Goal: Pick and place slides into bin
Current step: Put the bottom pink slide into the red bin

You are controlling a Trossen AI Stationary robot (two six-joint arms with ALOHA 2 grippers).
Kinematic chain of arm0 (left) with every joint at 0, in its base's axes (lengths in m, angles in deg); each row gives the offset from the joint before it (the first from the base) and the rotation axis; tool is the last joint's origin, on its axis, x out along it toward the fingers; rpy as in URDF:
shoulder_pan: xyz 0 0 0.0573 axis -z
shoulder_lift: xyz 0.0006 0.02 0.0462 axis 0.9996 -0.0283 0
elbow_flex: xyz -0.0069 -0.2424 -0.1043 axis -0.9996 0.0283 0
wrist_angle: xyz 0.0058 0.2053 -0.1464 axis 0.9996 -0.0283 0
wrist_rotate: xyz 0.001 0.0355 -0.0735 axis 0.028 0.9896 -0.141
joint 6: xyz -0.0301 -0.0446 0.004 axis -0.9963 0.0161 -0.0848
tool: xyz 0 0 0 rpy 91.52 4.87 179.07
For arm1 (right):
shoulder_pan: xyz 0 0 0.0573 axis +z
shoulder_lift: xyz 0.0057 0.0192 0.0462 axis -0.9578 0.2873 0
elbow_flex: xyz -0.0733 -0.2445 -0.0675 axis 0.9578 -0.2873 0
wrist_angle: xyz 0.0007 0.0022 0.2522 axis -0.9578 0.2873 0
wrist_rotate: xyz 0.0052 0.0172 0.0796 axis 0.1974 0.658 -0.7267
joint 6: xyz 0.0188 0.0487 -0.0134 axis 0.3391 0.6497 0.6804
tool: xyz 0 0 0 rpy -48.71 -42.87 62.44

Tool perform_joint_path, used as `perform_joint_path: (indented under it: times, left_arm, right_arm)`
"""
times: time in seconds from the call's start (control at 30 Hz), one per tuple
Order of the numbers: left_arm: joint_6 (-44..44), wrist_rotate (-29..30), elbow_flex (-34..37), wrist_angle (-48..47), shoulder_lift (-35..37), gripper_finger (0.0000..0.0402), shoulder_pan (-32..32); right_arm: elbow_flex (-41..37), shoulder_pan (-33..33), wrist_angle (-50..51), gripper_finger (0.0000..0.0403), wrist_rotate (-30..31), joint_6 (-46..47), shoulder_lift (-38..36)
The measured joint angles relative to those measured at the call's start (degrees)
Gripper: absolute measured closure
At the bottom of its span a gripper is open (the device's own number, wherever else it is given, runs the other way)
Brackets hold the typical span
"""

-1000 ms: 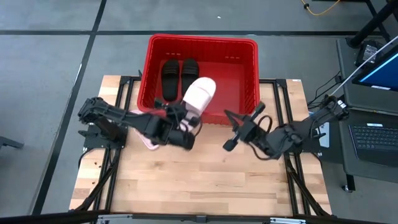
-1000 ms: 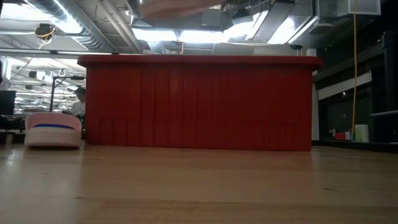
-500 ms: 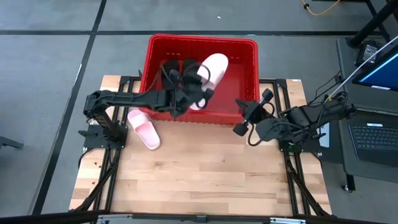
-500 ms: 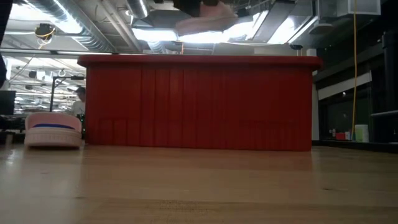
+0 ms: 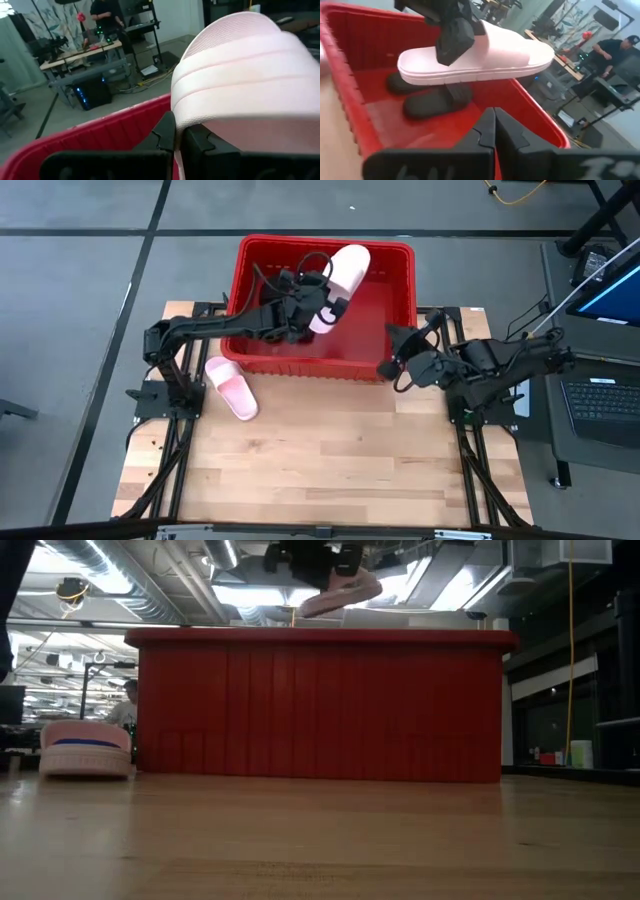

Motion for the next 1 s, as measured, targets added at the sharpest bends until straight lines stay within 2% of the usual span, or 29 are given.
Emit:
perform_joint_path:
  times: [0.2, 0.4, 0.53, 0.73, 1.0]
  left_arm:
    - [0.02, -2.05, 0.00, 2.91, -0.96, 0.0397, -1.86]
    - [-0.79, -4.42, -0.04, 5.59, -2.09, 0.0397, -3.44]
    - [-0.69, -4.85, -0.02, 6.38, -2.87, 0.0397, -3.88]
    - [-4.18, -4.47, 0.02, 5.75, -4.31, 0.0397, -5.40]
    - [-8.56, -4.25, -0.02, 7.38, -9.64, 0.0397, -6.76]
  right_arm:
    - [0.00, -4.15, -0.65, 0.0398, -0.60, -3.86, -0.03]
    - [0.00, -8.54, -3.47, 0.0398, -8.40, -7.49, -0.03]
    - [0.00, -10.59, -4.17, 0.0398, -10.81, -8.95, -0.01]
    - [0.00, -12.14, -4.43, 0.0398, -11.03, -9.10, -0.01]
    - [0.00, -13.48, -4.53, 0.0398, -11.06, -9.11, -0.01]
